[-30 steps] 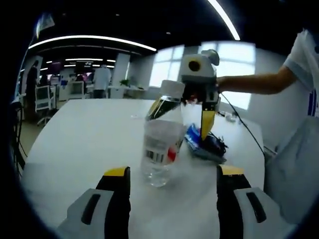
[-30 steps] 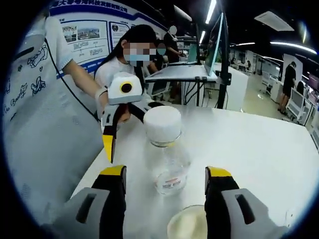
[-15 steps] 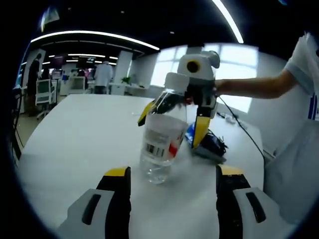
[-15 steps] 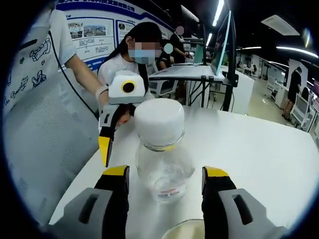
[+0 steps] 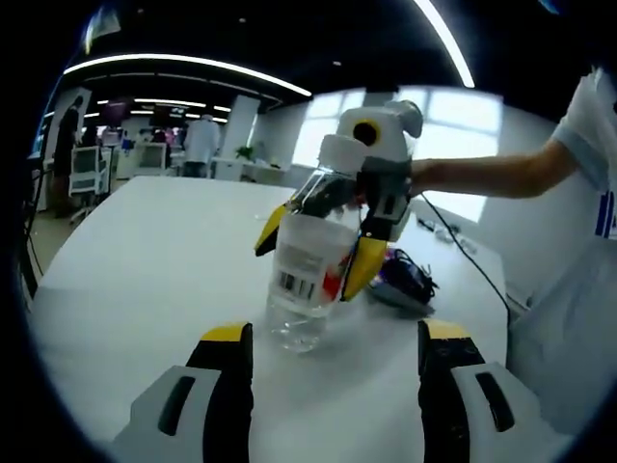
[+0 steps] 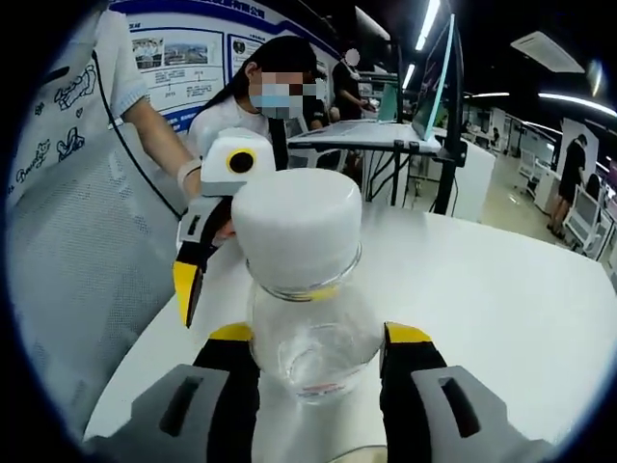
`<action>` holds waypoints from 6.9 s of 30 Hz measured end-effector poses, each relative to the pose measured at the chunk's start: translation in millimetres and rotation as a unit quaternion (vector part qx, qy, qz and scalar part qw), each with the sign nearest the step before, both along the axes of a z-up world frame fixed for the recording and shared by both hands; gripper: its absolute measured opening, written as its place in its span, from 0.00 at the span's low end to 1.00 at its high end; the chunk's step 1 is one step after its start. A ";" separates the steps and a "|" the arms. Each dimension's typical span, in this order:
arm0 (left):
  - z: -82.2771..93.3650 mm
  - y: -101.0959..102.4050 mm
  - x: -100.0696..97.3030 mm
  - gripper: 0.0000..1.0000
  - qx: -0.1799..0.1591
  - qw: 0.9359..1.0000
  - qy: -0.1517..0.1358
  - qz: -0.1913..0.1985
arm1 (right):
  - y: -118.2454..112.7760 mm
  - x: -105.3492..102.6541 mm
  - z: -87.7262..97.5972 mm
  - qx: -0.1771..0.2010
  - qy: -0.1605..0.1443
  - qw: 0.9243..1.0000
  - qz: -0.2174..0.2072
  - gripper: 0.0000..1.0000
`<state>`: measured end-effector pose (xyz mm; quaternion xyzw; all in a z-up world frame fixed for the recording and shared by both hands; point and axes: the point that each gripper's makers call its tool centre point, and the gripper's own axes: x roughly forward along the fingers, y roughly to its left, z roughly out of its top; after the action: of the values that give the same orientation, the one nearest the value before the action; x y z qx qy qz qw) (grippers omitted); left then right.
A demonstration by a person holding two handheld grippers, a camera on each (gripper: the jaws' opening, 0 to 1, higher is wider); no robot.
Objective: Arrange the tabletop items into an orderly group along one side of the table until the central work area is clear of visible clutter.
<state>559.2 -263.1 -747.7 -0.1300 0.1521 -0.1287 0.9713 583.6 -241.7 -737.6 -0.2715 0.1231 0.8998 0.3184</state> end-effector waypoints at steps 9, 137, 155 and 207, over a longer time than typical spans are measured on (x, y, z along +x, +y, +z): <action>-3.0 -1.0 -0.7 0.66 -0.005 1.000 0.003 0.000 | 0.7 1.4 -1.1 0.007 -0.003 1.000 -0.007 0.40; -6.2 -11.3 6.5 0.65 -0.031 1.000 0.006 0.001 | 32.5 59.6 5.5 0.109 0.008 0.945 -0.308 0.65; 4.8 -3.8 14.4 0.68 -0.010 1.000 0.008 -0.010 | 9.3 65.5 8.3 0.086 0.013 0.949 -0.303 0.73; 45.9 -70.9 39.7 0.62 0.045 0.993 0.021 -0.111 | -157.4 86.8 8.8 0.028 0.001 0.918 -0.397 0.71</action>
<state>598.8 -334.0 -701.8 -0.0712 0.1915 -0.2257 0.9525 670.4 -399.1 -728.8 -0.1901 0.1961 0.7031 0.6565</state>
